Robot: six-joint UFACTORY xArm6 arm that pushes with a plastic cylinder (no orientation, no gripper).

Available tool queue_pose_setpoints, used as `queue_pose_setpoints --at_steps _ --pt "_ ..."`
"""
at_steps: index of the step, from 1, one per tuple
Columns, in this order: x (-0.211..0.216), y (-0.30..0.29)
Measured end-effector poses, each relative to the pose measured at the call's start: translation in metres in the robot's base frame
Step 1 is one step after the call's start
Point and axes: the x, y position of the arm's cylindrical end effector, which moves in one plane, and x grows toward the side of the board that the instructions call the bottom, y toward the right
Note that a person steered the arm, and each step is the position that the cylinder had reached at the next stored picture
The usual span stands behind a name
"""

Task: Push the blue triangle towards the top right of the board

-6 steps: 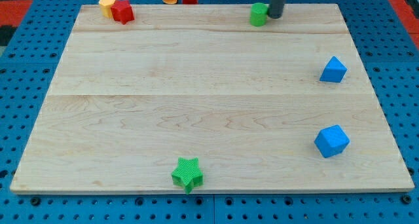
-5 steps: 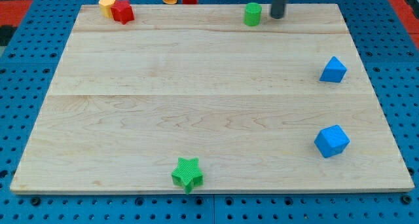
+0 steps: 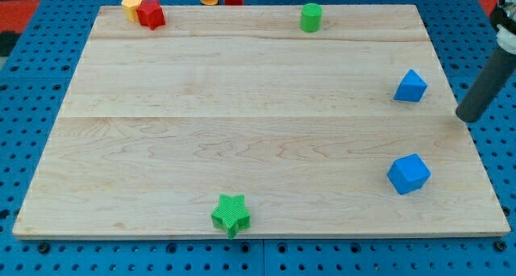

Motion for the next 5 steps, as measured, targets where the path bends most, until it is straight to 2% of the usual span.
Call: queue_pose_setpoints --at_steps 1,2,3,4,5 --pt "-0.011 -0.026" --pt "-0.046 -0.04" --pt "-0.05 -0.087" --pt "-0.073 -0.102" --pt "-0.103 -0.086"
